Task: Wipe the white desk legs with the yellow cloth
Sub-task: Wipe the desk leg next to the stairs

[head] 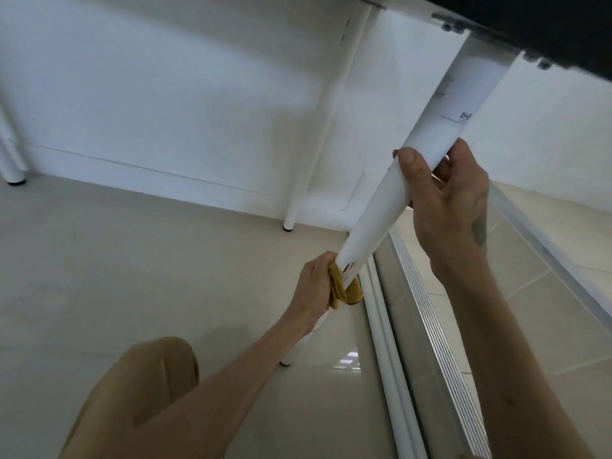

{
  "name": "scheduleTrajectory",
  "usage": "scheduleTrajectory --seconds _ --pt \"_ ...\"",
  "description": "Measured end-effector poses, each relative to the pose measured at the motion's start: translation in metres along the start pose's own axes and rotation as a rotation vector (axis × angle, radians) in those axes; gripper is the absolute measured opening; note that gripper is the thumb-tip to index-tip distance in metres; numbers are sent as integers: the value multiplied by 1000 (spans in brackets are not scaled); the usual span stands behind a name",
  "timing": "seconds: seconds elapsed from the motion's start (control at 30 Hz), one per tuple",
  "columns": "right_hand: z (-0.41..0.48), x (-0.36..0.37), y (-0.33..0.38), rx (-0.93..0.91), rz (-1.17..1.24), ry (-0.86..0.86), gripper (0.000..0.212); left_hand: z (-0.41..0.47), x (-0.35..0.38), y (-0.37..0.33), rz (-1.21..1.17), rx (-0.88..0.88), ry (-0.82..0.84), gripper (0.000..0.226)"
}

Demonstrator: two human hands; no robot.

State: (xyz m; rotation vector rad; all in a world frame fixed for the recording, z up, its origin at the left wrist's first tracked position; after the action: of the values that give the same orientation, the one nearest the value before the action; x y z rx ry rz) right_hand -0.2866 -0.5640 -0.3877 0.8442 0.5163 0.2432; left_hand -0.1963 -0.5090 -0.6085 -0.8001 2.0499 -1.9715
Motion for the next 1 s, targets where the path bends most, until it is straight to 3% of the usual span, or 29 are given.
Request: scheduleTrajectory --seconds 0.23,0.33,0.43,0.57,0.7,0.77,0.87,1.0 --pt "-1 4 -6 -39 39 -19 51 6 -31 147 86 -322 -79 39" --pt "-3 5 -5 -38 45 -4 44 3 -35 150 115 -420 -83 41" --pt "-3 4 -5 -19 80 16 43 -9 -24 108 5 -428 -155 43" --pt "-1 5 -4 -25 59 46 46 -13 7 9 -287 -103 -191 44" --pt "1 3 -4 23 50 83 50 -23 25 -80 -312 211 -147 39" --pt "2 1 -6 41 62 83 47 -26 40 -95 -56 440 -147 40" --pt "2 2 -6 39 90 85 41 -22 46 -76 354 691 -294 45" --pt "3 2 -6 14 87 67 41 -20 34 -40 395 732 -356 39"
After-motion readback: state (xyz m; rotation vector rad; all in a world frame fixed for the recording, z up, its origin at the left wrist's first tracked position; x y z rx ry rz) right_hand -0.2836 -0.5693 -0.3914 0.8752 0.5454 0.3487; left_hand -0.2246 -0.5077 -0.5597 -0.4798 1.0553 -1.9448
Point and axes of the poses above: each hand's wrist, its own z-axis towards the middle knuckle, its own x-axis out of the palm, y = z × x, the point moved 6 cm from there along z, towards the middle knuckle, and after that the axes turned 7 degrees about y, right-handed, at the moved point
